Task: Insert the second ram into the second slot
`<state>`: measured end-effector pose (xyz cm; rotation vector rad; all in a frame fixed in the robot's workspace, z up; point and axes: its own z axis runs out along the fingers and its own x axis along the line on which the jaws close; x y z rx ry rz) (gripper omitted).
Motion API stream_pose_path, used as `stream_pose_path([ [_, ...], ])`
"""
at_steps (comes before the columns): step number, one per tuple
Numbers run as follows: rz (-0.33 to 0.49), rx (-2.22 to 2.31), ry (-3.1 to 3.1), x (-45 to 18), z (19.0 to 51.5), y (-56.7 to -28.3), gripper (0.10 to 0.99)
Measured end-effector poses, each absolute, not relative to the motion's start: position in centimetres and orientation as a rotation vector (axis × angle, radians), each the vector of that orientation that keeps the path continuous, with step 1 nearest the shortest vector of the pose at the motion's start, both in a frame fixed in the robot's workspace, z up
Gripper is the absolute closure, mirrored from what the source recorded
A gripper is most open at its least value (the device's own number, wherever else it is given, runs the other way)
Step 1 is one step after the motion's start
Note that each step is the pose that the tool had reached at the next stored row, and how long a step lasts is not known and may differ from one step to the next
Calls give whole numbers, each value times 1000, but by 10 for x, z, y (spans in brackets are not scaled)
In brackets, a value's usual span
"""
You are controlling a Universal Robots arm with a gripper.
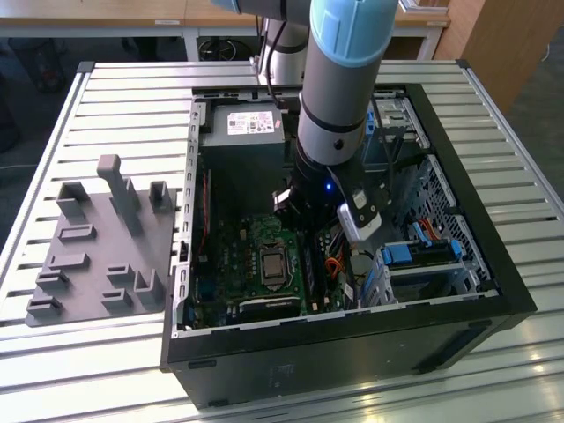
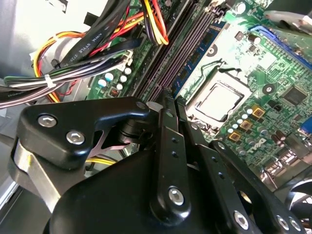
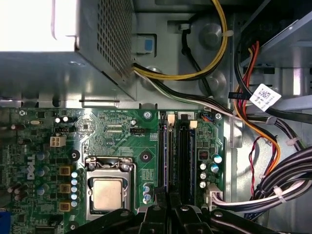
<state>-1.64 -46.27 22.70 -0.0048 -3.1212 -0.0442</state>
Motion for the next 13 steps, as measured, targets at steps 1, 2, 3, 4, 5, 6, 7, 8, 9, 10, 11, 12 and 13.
stream_pose_path([
  [1,-44,-5,-3121,-16,226,-463,949],
  [2,-44,-5,-3121,-16,226,-463,949],
  [3,-44,-5,-3121,-16,226,-463,949],
  [4,-44,-5,-3121,-16,226,-463,949],
  [5,-44,-4,-3121,-16,225,-463,949],
  [6,-44,-4,-3121,-16,226,-463,949],
  [7,-44,-5,-3121,-16,226,-463,949],
  [8,-44,-5,-3121,-16,226,-463,949],
  [9,-44,-5,-3121,-16,227,-463,949],
  [10,-44,-5,-3121,-16,227,-463,949],
  [11,-44,-5,-3121,-16,228,-463,949],
  [12,-44,-5,-3121,-16,228,-463,949],
  [13,-45,-4,-3121,-15,228,-463,949],
])
